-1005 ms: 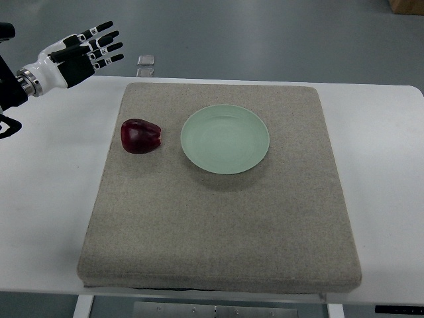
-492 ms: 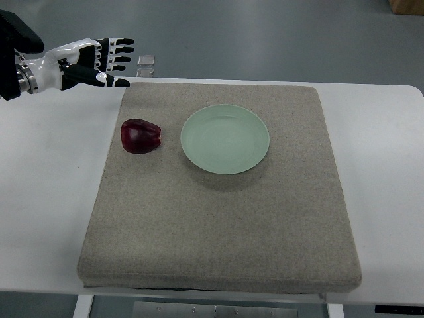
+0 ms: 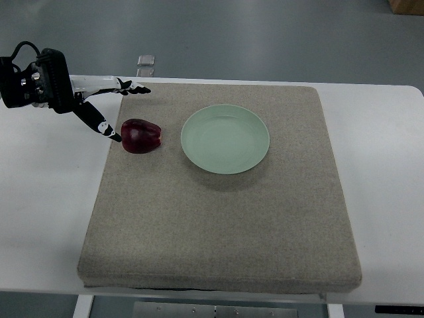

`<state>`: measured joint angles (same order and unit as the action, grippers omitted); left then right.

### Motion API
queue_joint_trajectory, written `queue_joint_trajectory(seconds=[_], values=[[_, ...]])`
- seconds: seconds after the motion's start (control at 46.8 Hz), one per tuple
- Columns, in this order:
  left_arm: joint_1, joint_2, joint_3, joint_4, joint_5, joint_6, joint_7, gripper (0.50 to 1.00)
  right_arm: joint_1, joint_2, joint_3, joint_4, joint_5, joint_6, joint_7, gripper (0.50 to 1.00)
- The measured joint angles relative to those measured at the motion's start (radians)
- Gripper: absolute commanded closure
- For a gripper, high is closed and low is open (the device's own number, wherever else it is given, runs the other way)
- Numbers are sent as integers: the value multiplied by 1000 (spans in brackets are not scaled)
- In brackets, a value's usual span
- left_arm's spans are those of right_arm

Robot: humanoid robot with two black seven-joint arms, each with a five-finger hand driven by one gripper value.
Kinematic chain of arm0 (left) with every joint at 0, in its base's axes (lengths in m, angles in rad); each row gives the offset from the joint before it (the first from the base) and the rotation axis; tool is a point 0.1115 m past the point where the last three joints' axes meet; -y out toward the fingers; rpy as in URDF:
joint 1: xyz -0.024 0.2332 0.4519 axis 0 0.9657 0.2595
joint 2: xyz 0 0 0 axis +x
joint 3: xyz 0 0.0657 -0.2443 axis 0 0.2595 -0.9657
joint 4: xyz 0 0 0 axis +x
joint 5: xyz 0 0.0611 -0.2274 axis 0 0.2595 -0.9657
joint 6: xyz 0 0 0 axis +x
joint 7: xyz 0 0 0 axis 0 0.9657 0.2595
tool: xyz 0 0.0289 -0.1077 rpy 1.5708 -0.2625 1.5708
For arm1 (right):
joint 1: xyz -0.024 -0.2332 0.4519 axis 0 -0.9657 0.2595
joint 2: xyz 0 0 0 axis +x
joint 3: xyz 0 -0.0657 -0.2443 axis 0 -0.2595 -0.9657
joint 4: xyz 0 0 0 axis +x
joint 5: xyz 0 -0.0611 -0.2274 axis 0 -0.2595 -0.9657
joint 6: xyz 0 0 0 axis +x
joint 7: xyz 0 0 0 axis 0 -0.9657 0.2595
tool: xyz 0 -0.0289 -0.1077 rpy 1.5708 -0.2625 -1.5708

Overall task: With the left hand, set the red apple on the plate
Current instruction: 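Lower the left hand onto the red apple, fingers around it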

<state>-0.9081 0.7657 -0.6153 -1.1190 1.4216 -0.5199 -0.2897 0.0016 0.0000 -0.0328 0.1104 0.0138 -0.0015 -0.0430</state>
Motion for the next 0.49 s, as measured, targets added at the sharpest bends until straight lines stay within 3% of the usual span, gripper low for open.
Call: queue_joint_trajectory(seconds=[0.492], values=[[-8,-101,64,59,117,62,-2,501,0,0,0,0,0,0,0,568]])
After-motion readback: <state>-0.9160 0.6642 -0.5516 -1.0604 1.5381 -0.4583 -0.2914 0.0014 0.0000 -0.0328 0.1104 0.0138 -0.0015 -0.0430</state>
